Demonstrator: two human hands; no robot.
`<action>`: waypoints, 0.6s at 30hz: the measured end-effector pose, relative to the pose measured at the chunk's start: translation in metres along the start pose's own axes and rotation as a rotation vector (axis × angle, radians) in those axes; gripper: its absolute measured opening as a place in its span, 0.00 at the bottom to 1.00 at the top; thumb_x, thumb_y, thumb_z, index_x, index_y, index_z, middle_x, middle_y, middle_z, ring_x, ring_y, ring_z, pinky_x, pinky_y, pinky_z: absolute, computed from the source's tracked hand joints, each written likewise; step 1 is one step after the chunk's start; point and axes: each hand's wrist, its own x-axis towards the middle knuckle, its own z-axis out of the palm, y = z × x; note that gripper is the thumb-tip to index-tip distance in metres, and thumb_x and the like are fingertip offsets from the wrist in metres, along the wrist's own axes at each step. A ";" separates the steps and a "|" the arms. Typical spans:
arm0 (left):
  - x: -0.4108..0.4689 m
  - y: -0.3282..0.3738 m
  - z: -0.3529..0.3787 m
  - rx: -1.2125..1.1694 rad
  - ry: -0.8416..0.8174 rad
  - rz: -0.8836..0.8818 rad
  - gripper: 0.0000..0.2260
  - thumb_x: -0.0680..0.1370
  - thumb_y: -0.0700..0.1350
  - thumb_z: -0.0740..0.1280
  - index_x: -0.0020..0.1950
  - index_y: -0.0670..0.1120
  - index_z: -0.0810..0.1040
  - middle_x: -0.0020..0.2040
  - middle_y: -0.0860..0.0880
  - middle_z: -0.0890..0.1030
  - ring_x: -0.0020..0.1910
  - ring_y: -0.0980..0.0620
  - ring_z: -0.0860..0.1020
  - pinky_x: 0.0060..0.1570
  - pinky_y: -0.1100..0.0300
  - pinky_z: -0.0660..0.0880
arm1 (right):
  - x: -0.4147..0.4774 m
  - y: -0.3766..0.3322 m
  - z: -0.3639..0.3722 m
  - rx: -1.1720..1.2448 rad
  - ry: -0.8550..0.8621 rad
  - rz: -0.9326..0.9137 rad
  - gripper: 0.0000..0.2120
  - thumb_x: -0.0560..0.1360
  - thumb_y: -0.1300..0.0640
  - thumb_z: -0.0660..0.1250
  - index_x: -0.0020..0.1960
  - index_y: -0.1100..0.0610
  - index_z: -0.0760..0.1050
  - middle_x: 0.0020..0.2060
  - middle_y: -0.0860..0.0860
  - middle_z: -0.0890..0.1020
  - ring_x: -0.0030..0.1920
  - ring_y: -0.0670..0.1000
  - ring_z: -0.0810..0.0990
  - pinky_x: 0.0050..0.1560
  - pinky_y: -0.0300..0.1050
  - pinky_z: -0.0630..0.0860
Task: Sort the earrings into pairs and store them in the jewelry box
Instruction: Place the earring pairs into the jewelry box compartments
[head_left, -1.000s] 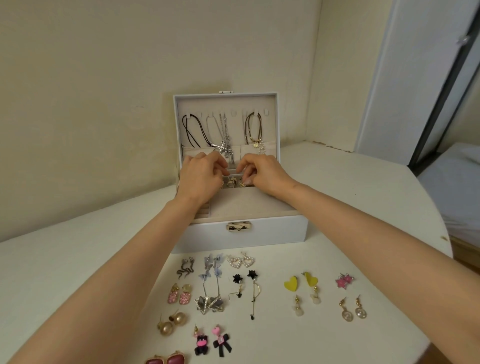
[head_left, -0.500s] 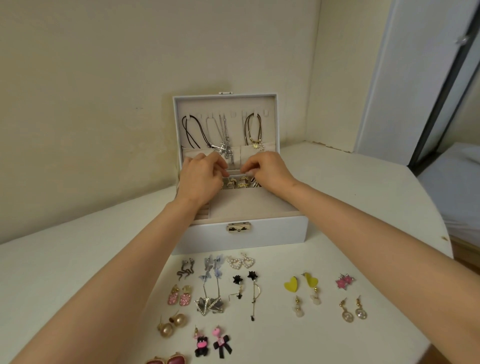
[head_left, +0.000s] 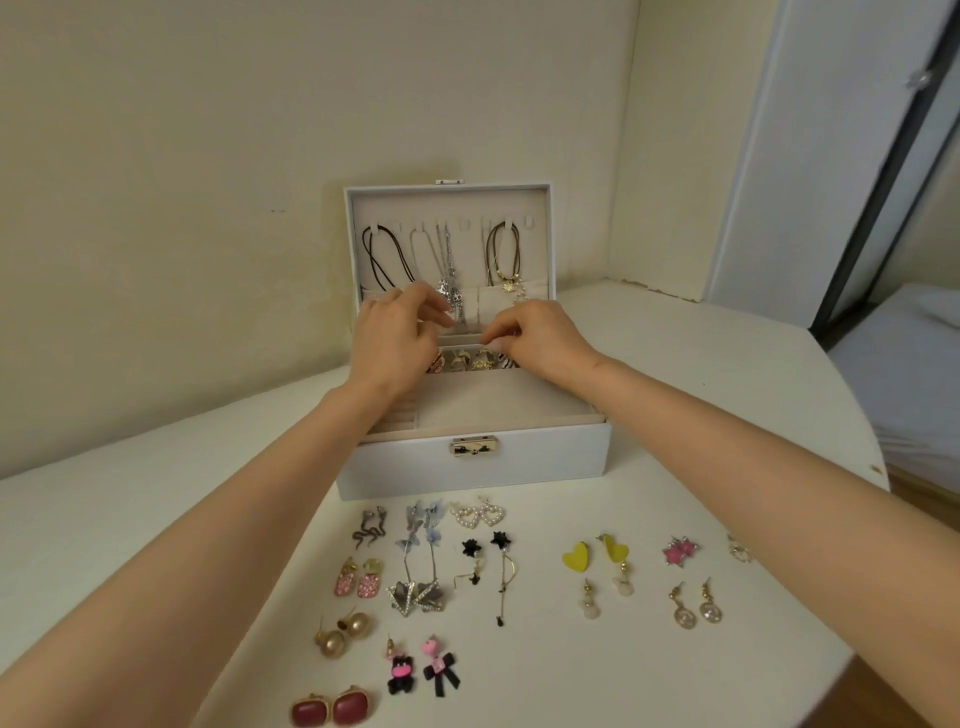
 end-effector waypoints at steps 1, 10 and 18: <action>-0.001 0.001 -0.004 -0.004 -0.004 -0.004 0.15 0.69 0.34 0.57 0.49 0.46 0.76 0.43 0.54 0.84 0.52 0.50 0.76 0.56 0.49 0.70 | -0.004 0.000 -0.003 0.010 -0.005 0.002 0.07 0.72 0.61 0.69 0.49 0.55 0.83 0.41 0.50 0.81 0.44 0.47 0.76 0.50 0.41 0.72; -0.035 -0.008 -0.036 0.191 -0.239 -0.041 0.11 0.75 0.42 0.65 0.57 0.45 0.75 0.56 0.48 0.77 0.58 0.46 0.72 0.55 0.52 0.65 | -0.046 0.004 -0.031 -0.028 0.009 0.023 0.07 0.72 0.58 0.70 0.49 0.54 0.83 0.40 0.45 0.78 0.38 0.41 0.72 0.46 0.36 0.65; -0.067 0.038 -0.039 0.100 -0.241 0.172 0.07 0.74 0.44 0.68 0.49 0.43 0.76 0.48 0.47 0.76 0.49 0.48 0.73 0.50 0.55 0.69 | -0.100 0.014 -0.056 -0.082 0.033 0.023 0.07 0.71 0.58 0.71 0.48 0.52 0.83 0.41 0.47 0.79 0.45 0.47 0.73 0.47 0.41 0.68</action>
